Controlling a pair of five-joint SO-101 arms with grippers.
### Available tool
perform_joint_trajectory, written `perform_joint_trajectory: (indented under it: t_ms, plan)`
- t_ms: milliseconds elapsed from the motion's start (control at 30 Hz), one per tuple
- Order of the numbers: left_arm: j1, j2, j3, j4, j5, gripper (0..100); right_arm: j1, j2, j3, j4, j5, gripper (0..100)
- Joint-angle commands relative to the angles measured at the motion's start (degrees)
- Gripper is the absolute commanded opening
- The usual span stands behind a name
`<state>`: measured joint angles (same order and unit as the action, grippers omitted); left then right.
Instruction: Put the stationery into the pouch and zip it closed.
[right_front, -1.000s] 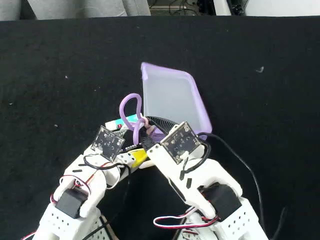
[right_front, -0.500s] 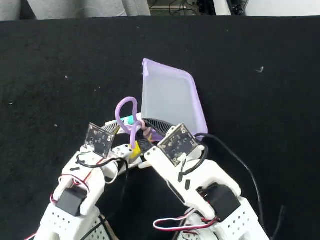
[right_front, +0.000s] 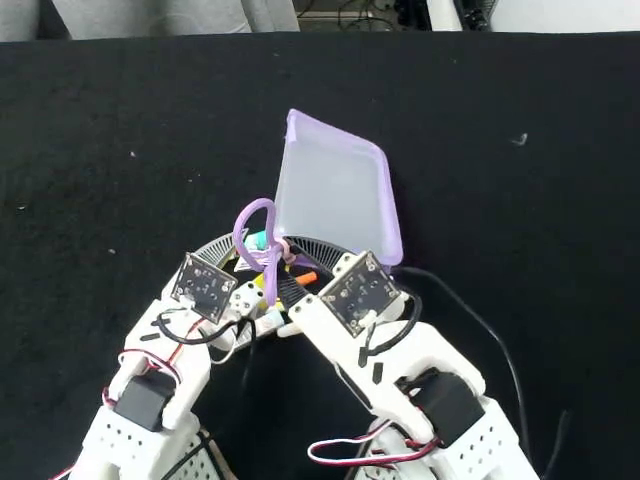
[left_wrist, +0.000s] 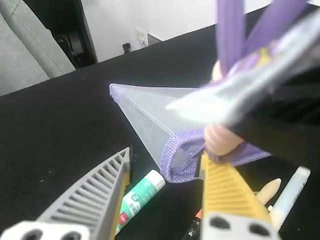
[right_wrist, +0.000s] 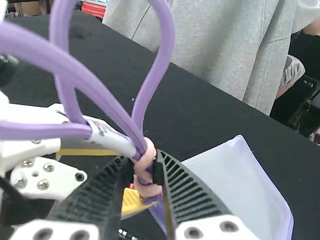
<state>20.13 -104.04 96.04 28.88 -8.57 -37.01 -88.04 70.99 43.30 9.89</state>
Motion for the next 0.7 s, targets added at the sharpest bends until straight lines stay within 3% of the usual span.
perform_joint_trajectory:
  t_ms: [0, 267, 667]
  plan:
    - [-0.22, -0.35, 1.36, 1.23, -0.53, 22, -0.35, 0.57, -2.24, 0.18, -0.35, 1.1]
    - [-0.13, -0.44, 1.36, 3.08, -0.62, 22, 5.36, 0.57, -2.33, -0.26, -0.35, 1.1]
    - [-0.66, -0.44, 0.66, 3.16, -0.44, 22, 5.80, 1.01, -2.33, -0.26, -0.44, 1.1]
